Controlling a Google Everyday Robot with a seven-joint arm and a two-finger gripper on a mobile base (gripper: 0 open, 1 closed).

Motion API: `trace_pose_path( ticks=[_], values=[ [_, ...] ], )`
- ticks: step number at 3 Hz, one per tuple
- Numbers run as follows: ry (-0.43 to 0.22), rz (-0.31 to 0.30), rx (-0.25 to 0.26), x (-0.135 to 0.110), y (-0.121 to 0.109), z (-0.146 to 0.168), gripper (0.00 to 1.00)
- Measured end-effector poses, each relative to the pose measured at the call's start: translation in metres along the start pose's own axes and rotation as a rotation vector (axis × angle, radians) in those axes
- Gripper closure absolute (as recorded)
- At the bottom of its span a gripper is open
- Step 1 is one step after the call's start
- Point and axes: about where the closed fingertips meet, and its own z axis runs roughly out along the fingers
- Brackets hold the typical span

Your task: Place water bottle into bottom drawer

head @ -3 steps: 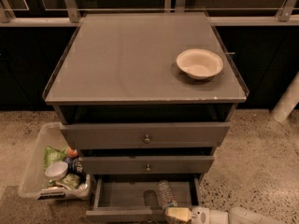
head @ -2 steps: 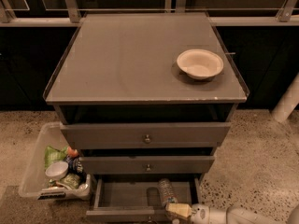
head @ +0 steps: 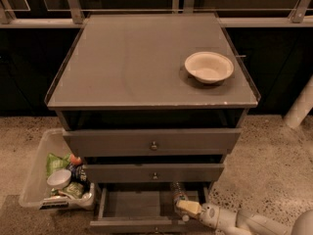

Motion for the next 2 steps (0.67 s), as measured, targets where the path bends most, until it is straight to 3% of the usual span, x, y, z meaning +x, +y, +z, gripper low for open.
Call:
trace_pose_path(
  ticks=[1, 2],
  values=[
    [-0.055, -0.006, 0.066, -0.018, -0.01, -0.006, 1.0],
    [-0.099, -0.023, 0.166, -0.029, -0.019, -0.009, 1.0]
  ],
)
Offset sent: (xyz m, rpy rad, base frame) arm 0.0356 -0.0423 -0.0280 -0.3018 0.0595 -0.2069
